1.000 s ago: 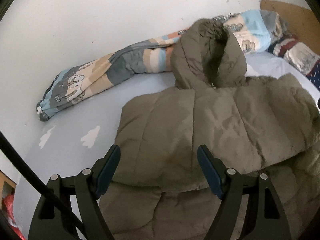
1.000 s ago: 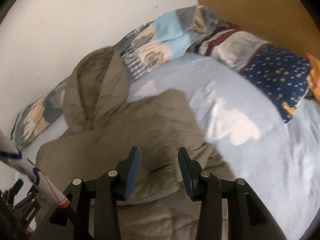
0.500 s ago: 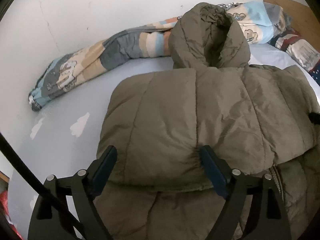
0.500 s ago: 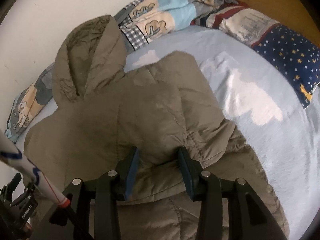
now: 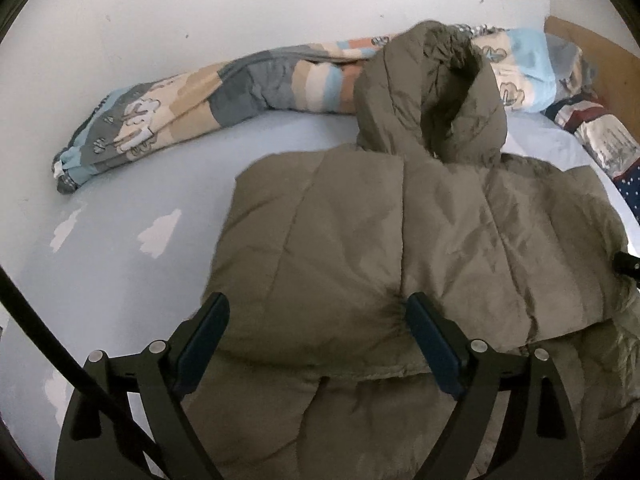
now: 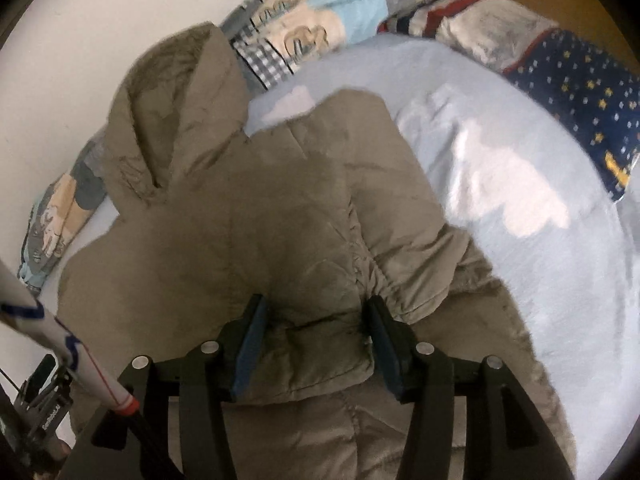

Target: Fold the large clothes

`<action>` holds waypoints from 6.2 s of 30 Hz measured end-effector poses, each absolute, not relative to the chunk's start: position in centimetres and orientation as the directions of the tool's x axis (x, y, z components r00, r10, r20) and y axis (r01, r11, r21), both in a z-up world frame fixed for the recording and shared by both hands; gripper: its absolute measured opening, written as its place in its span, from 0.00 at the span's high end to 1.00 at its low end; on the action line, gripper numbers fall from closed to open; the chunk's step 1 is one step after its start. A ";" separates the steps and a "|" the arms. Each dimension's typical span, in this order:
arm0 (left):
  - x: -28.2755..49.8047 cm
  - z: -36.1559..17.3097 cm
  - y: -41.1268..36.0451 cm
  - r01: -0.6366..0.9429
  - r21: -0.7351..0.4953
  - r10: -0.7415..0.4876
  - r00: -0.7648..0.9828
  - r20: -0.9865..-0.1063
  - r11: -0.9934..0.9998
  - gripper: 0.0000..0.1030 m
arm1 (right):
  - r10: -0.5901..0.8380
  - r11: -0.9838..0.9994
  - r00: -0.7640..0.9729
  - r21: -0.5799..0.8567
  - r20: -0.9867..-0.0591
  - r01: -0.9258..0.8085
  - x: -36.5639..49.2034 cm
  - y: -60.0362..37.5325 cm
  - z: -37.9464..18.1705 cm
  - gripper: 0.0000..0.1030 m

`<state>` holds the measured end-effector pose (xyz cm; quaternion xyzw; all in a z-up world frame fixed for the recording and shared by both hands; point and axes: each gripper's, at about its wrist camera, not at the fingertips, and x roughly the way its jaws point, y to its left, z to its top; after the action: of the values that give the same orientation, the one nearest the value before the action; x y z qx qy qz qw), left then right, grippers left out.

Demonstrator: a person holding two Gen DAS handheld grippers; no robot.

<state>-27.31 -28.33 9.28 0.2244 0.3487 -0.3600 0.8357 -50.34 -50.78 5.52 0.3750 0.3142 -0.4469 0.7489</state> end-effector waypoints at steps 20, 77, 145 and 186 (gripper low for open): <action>-27.3 11.1 -27.1 0.757 0.124 -0.437 0.493 -0.752 0.641 0.13 | -0.494 0.333 0.437 0.301 -0.751 0.894 -52.8 -49.3 9.1 0.46; -16.7 16.9 -52.2 0.889 -0.076 -0.613 0.248 -0.750 0.451 0.82 | -0.478 0.669 0.637 0.220 -0.605 0.710 -35.0 -70.4 16.3 0.93; -34.0 24.7 -20.6 0.784 -0.284 -0.701 0.252 -0.667 0.552 0.30 | -0.479 0.594 0.650 0.328 -0.590 0.735 -57.5 -37.2 16.7 0.35; -44.2 8.8 -10.8 0.725 -0.245 -0.486 0.141 -0.862 0.644 0.29 | -0.347 0.587 0.545 0.276 -0.764 0.761 -64.4 -25.1 8.4 0.34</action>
<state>-44.21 -10.76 8.81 0.1157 0.5149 -0.4057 0.7463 -64.41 -25.14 8.40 0.3056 0.3388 -0.3359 0.8240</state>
